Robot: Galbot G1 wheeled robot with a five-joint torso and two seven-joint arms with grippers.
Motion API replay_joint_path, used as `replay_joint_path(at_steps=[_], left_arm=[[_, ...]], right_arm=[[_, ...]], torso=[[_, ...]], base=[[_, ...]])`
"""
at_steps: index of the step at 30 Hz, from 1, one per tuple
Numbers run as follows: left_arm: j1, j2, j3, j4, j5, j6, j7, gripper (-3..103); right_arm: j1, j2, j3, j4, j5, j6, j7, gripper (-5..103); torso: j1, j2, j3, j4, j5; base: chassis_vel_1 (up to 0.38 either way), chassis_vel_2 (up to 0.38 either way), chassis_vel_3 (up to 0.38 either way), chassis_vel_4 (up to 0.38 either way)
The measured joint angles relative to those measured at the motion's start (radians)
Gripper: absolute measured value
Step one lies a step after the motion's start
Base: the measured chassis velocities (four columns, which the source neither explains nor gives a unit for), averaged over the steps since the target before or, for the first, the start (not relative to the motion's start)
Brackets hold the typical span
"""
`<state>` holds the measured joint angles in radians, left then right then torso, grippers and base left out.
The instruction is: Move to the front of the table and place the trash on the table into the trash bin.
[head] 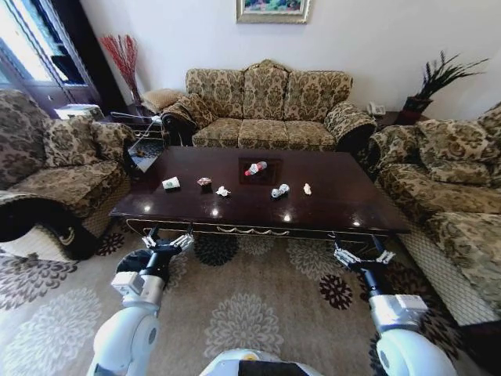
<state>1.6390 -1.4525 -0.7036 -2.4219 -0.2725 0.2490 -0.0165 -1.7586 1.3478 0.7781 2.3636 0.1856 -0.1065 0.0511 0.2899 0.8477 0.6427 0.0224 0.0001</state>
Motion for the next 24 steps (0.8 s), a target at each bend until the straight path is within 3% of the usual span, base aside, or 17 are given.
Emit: replay_joint_path(at_steps=[13,24], left_arm=[[0.016,0.037,-0.016,0.006,-0.012,-0.046,-0.006,100],[0.017,0.039,-0.002,0.018,0.004,-0.047,0.005,100]], right_arm=[[-0.008,0.029,0.005,0.039,0.047,-0.015,-0.018,100],[-0.002,0.064,-0.004,0.04,-0.012,-0.002,-0.014,100]], torso=[[0.0,0.0,0.0,0.0002,-0.0001],[0.0,0.0,0.0,0.0001,0.0]], base=[[0.0,0.0,0.0,0.0],[0.003,0.003,-0.005,-0.004]])
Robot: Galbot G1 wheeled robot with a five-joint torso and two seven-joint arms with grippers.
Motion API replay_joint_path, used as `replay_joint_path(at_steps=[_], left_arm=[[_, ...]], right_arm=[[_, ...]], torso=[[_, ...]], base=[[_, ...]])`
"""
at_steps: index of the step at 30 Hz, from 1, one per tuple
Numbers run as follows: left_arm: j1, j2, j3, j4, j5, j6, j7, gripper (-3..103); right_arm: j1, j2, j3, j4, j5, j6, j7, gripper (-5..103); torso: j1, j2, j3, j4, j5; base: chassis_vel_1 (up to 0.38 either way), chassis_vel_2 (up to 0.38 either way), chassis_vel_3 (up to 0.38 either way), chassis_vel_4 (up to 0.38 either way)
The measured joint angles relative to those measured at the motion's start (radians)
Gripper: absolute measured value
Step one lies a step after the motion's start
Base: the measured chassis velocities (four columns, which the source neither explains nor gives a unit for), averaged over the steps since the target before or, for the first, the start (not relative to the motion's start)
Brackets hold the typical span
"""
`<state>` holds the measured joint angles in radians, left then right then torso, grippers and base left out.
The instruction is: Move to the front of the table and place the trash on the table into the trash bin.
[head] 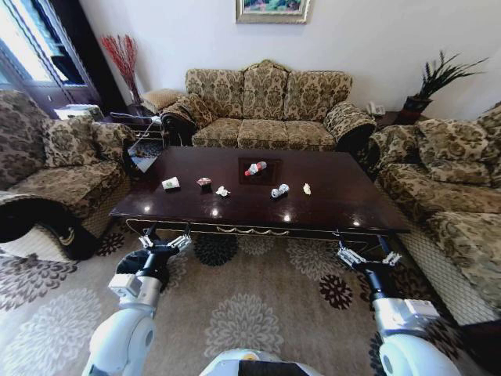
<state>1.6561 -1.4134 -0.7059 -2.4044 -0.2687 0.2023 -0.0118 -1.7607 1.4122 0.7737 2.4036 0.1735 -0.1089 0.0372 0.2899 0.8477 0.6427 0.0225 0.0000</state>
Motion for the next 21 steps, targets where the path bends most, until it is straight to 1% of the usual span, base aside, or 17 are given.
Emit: replay_joint_path(at_steps=[6,10,16,21], left_arm=[[0.005,-0.002,-0.003,-0.008,0.003,0.0,0.003,100],[0.001,-0.01,-0.007,-0.005,0.002,0.0,0.003,100],[-0.007,-0.023,-0.007,0.001,0.002,0.002,0.004,100],[-0.02,-0.024,-0.003,0.011,0.003,0.008,0.004,100]], right_arm=[[0.001,-0.005,0.001,-0.016,-0.013,0.005,0.003,100],[0.01,-0.012,-0.005,-0.028,-0.037,0.005,0.003,100],[0.036,-0.034,-0.015,-0.035,-0.042,-0.018,0.004,100],[0.052,-0.042,-0.017,-0.045,-0.042,-0.027,0.007,100]], torso=[[0.0,0.0,0.0,-0.0001,-0.0001],[0.0,0.0,0.0,0.0002,0.0],[0.0,0.0,0.0,0.0001,0.0],[0.0,0.0,0.0,0.0001,0.0001]], base=[[0.086,0.095,-0.093,-0.095],[0.191,0.179,-0.162,-0.171],[0.236,0.23,-0.242,-0.27],[0.341,0.3,-0.335,-0.321]])
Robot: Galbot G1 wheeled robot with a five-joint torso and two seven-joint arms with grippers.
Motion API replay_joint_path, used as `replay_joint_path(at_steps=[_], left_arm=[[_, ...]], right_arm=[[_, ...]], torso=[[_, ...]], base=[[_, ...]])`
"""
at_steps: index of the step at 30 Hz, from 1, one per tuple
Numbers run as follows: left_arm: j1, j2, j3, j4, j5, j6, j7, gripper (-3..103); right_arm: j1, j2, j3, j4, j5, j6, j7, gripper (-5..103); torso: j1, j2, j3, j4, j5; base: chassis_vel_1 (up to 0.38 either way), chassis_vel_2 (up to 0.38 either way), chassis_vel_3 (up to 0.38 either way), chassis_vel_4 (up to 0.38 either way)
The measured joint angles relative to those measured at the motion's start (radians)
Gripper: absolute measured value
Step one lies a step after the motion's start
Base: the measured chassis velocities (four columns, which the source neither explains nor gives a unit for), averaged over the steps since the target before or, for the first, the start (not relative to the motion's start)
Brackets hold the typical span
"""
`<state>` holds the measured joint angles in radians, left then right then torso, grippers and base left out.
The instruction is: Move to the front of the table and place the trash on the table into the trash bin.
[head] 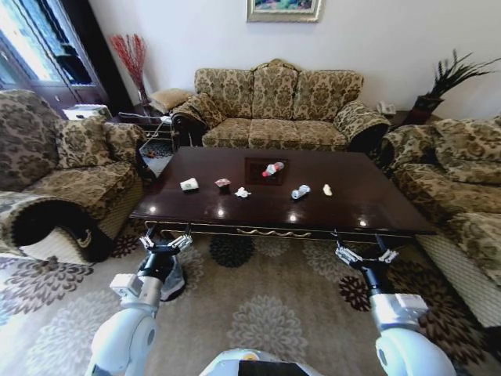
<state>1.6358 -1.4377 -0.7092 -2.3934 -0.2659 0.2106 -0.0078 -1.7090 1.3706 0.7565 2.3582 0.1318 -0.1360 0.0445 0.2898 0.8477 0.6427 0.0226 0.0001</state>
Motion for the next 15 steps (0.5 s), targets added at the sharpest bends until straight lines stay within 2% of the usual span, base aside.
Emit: replay_joint_path(at_steps=[7,9,11,13,14,15], left_arm=[[-0.003,0.002,0.002,0.019,0.0,0.005,0.001,100],[-0.005,0.003,0.002,0.026,-0.001,0.004,0.001,100],[-0.006,0.005,0.002,0.031,-0.004,0.002,0.002,100],[-0.006,0.005,0.002,0.032,-0.005,0.002,0.002,100],[-0.006,0.005,0.002,0.032,-0.005,0.002,0.002,100],[-0.006,0.006,0.002,0.033,-0.005,0.002,0.002,100]], right_arm=[[0.002,0.004,0.0,-0.017,-0.003,0.001,0.0,100],[0.004,0.006,-0.001,-0.018,-0.004,0.001,0.0,100],[0.01,0.007,-0.002,-0.022,0.01,0.01,-0.004,100],[0.012,0.007,-0.002,-0.023,0.014,0.012,-0.005,100],[0.012,0.007,-0.002,-0.023,0.017,0.014,-0.006,100],[0.012,0.007,-0.003,-0.023,0.018,0.014,-0.006,100]], torso=[[0.0,0.0,0.0,0.0,0.0],[0.0,0.0,0.0,-0.0001,-0.0011],[0.0,0.0,0.0,0.0001,0.0006],[0.0,0.0,0.0,0.0,0.0002],[0.0,0.0,0.0,-0.0002,-0.0013],[0.0,0.0,0.0,-0.0002,-0.0007]], base=[[0.371,0.373,-0.357,-0.371],[0.354,0.383,-0.367,-0.387],[0.356,0.385,-0.375,-0.362],[0.323,0.305,-0.33,-0.343],[0.276,0.305,-0.262,-0.282],[0.238,0.263,-0.262,-0.282]])
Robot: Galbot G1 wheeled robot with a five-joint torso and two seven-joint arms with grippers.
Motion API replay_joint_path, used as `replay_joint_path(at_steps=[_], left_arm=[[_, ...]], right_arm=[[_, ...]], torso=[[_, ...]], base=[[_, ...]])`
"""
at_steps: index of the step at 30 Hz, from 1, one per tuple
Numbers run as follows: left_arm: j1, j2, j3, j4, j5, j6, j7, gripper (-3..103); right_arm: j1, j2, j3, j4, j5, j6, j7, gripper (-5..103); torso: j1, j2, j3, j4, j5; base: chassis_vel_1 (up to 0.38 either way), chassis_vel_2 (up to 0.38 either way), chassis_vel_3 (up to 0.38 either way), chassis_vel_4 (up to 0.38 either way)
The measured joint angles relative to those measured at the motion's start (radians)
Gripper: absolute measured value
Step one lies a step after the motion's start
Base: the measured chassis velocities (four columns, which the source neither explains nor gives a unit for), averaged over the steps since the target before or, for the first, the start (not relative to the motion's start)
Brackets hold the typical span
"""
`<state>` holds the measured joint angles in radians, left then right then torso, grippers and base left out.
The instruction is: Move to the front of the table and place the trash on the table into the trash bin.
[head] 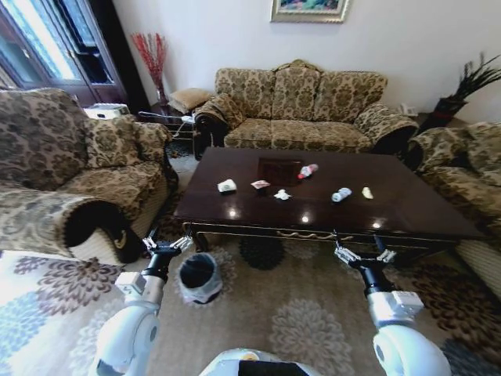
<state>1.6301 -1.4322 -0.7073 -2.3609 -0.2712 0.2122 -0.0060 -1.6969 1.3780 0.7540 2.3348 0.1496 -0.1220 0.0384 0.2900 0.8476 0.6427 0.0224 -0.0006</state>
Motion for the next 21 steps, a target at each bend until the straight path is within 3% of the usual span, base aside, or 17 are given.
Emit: replay_joint_path(at_steps=[6,10,21], left_arm=[[0.0,0.0,0.0,0.0,0.0,-0.001,0.0,100],[0.0,0.0,0.001,0.0,-0.001,-0.001,0.001,100],[0.0,0.0,0.0,0.0,-0.001,-0.001,0.001,100]], right_arm=[[0.0,0.0,0.0,0.0,0.001,0.001,-0.001,100],[0.0,0.0,0.0,0.0,0.001,0.001,-0.001,100],[0.0,0.0,0.0,0.0,0.002,0.001,-0.001,100]], torso=[[0.0,0.0,0.0,0.0002,0.0],[0.0,0.0,0.0,0.0001,0.0015],[0.0,0.0,0.0,0.0003,0.0006]], base=[[0.142,0.142,-0.104,-0.113],[0.0,0.0,0.0,0.0],[-0.014,-0.019,0.011,0.008]])
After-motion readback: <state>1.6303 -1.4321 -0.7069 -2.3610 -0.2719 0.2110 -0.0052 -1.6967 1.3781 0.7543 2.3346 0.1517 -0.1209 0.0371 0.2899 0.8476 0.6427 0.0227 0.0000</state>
